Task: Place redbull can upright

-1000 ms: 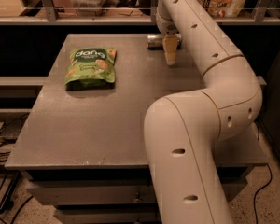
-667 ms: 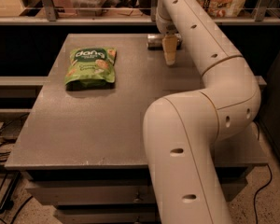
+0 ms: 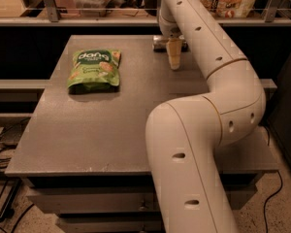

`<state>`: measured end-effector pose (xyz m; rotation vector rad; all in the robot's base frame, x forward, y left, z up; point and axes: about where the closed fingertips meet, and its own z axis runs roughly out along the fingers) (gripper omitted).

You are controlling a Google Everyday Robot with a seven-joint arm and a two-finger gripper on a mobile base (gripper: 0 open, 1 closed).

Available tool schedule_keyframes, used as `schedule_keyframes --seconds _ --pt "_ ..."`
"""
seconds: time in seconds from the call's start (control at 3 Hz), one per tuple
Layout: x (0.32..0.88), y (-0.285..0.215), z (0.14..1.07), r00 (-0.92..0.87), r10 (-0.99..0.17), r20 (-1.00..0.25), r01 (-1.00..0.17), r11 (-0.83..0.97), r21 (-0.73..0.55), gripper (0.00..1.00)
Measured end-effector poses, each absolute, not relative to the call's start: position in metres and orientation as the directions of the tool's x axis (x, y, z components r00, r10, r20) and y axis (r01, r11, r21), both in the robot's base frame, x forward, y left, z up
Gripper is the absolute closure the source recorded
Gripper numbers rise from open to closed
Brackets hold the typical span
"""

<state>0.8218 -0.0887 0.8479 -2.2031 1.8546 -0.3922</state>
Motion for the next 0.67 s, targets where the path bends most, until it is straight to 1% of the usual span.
schedule_keyframes --seconds 0.33,0.67 --pt "0.8178 -0.0857 0.8400 0.187 -0.981 0.045 -0.928 -0.192 -0.319 0.00" --pt "0.8155 -0.0840 0.8349 0.204 -0.978 0.046 -0.931 -0.208 -0.300 0.18"
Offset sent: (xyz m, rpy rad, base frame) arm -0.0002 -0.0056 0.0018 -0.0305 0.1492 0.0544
